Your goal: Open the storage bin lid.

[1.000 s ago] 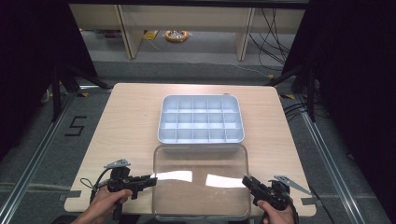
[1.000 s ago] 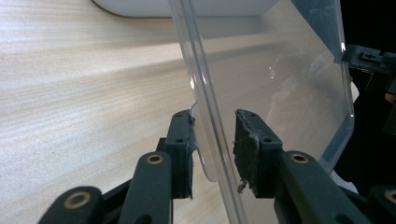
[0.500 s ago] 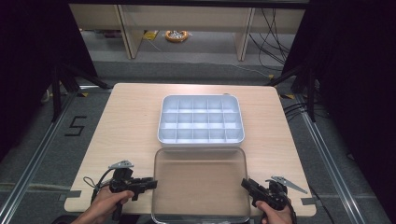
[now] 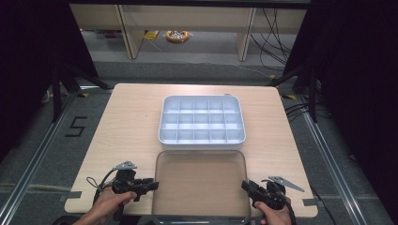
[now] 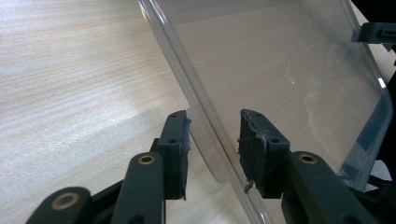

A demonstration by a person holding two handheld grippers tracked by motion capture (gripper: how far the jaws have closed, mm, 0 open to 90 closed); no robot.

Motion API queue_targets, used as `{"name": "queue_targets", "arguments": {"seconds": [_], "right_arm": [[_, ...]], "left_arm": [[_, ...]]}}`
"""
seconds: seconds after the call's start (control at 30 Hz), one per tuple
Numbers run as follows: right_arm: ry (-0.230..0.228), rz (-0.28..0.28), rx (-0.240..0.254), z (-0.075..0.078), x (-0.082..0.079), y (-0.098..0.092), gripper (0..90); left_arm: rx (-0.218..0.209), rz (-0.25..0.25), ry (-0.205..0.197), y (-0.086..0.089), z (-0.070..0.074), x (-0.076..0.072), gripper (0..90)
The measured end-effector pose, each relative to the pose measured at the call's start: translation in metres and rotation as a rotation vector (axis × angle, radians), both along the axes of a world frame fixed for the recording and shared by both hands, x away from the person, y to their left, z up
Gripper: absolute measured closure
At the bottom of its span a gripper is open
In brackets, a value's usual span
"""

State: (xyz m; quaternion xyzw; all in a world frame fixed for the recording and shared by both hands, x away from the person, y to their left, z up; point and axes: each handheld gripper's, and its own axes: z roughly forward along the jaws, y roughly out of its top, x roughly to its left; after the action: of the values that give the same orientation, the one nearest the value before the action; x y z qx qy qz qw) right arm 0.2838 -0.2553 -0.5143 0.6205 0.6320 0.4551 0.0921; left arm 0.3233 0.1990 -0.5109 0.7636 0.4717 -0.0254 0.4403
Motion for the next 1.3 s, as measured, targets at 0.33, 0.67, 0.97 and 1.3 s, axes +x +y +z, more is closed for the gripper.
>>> {"name": "queue_targets", "arguments": {"seconds": [0.33, 0.67, 0.97, 1.3], "right_arm": [[-0.006, 0.026, -0.06, 0.003, 0.002, 0.007, 67.4], [-0.014, 0.002, -0.026, 0.005, 0.002, 0.003, 65.2], [-0.042, -0.036, -0.01, 0.01, 0.003, -0.004, 50.8], [-0.068, -0.047, 0.002, 0.012, 0.003, -0.008, 41.2]], "left_arm": [[0.071, 0.007, -0.057, -0.003, 0.002, 0.001, 54.2], [0.056, 0.007, -0.058, -0.001, 0.003, 0.001, 52.1], [0.039, 0.028, -0.062, 0.001, 0.004, 0.002, 42.2], [0.03, 0.052, -0.061, 0.002, 0.005, 0.003, 33.7]]}}
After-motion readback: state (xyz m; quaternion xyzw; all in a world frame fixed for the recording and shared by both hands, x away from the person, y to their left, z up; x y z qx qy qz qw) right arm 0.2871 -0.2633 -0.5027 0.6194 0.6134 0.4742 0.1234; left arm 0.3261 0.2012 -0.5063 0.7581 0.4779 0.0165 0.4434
